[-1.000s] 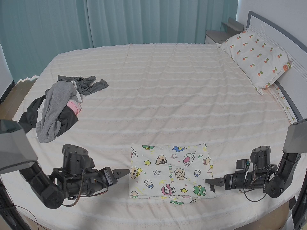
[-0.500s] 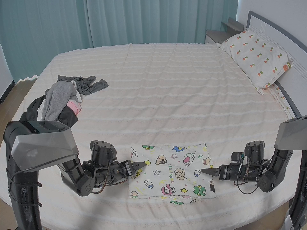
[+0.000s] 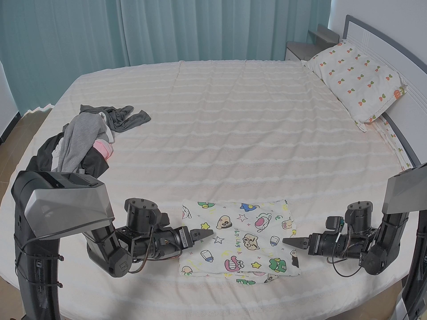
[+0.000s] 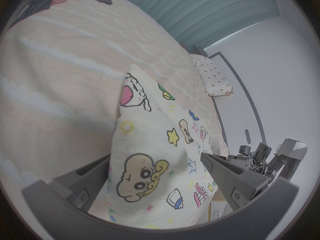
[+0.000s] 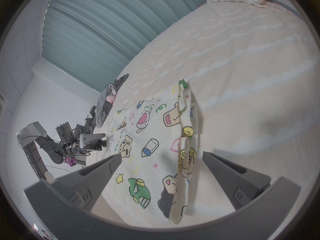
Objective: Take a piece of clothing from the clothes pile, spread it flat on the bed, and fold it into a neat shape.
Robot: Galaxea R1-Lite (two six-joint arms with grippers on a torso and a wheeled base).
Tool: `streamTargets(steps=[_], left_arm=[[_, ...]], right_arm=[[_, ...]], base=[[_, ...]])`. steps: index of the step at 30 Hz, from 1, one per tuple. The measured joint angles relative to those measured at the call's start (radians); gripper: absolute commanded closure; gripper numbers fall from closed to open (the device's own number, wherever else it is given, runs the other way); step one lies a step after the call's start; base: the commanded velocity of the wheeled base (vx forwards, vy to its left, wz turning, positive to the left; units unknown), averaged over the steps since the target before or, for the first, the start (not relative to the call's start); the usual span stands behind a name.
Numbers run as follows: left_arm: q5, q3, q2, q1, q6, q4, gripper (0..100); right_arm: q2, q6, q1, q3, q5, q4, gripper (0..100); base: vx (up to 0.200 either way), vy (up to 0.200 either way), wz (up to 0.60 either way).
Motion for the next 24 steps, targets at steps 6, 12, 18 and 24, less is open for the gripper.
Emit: streamTargets(steps=[6, 12, 18, 24], left_arm=[[-0.007, 0.021, 0.001, -0.001, 0.000, -0.009, 100], [-0.012, 0.060, -0.004, 0.000, 0.000, -0.019, 100], [-0.013, 0.077, -0.024, 0.014, -0.003, -0.020, 100], [-0.013, 0.121, -0.055, 0.028, -0.005, -0.022, 100]], right_arm=[[0.016, 0.054, -0.001, 0.048, 0.003, -0.125, 0], [0.050, 0.063, -0.003, 0.081, 0.003, -0.187, 0], [0.063, 0.066, -0.012, 0.095, 0.005, -0.188, 0], [0.054, 0.089, -0.029, 0.101, 0.004, -0.189, 0]], base=[[0.000, 0.000, 0.00], [0.000, 0.000, 0.00], [0.000, 0.000, 0.00], [0.000, 0.000, 0.00]])
